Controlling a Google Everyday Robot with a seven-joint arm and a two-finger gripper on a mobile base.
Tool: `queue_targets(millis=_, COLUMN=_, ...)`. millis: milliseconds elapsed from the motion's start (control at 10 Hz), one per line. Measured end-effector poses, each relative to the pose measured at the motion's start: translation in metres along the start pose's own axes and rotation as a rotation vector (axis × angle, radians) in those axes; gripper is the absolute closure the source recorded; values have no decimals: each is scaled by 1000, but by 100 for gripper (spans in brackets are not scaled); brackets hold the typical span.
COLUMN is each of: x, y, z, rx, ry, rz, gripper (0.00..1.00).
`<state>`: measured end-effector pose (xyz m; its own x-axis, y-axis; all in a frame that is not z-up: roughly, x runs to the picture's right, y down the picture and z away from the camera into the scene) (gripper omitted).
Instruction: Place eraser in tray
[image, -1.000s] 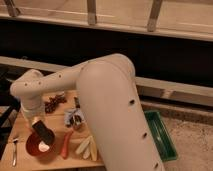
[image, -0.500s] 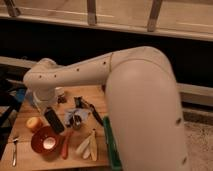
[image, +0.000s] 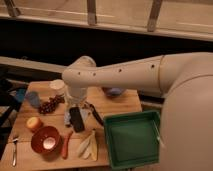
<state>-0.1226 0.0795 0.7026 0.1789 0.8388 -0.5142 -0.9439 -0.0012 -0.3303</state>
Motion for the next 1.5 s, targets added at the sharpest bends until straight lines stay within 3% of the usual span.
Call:
queue_targets(millis=100, x=7, y=-28, z=-7, rx=-2, ry=8, rz=66, gripper=100)
queue_targets(millis=300, x=14, y=-56, z=-15, rx=-2, ry=13, rz=130, gripper=100)
queue_targets(millis=700, x=14, y=-56, z=-14, rx=-2, ry=16, rz=127, gripper=100)
queue_targets(millis=900, x=14, y=-59, z=-10, rx=19, ry=10, rz=150, gripper=100)
queue_targets(millis=1300, x=20, y=-134, z=-38, rx=101, ry=-67, rz=343, gripper=100)
queue_targets(millis=1500, x=33, y=-194, z=-57, rx=139, ry=-96, rz=480, gripper=100)
